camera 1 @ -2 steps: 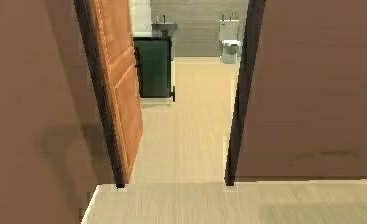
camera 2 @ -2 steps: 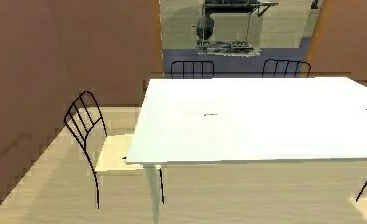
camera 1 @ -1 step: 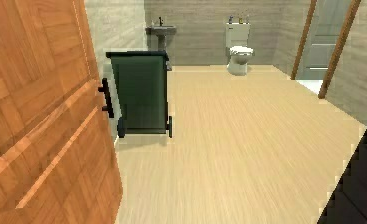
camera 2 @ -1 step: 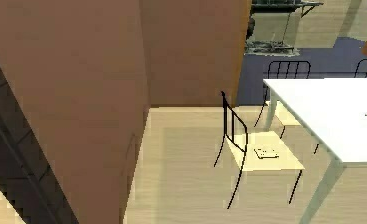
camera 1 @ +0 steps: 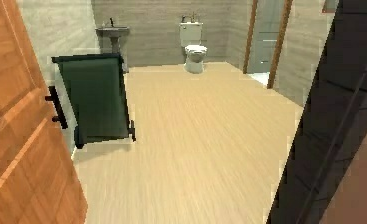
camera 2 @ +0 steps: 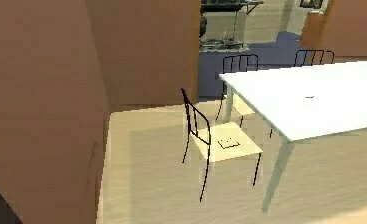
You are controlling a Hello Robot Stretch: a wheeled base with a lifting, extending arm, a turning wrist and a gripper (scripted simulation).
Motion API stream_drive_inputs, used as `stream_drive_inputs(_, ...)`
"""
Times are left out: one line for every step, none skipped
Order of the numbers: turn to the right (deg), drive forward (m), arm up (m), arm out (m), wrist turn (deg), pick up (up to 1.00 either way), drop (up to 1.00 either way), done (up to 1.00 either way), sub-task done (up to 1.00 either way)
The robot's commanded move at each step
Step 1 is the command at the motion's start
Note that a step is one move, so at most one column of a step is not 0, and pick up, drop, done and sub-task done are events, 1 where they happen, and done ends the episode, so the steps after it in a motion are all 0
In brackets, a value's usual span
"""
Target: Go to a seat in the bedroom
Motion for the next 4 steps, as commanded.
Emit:
stream_drive_inputs(0.0, 0.1, 0.0, 0.0, 0.0, 0.0, 0.0, 0.0, 0.0)
stream_drive_inputs(-42.0, 0.0, 0.0, 0.0, 0.0, 0.0, 0.0, 0.0, 0.0)
stream_drive_inputs(0.0, 0.45, 0.0, 0.0, 0.0, 0.0, 0.0, 0.0, 0.0)
stream_drive_inputs(45.0, 0.0, 0.0, 0.0, 0.0, 0.0, 0.0, 0.0, 0.0)
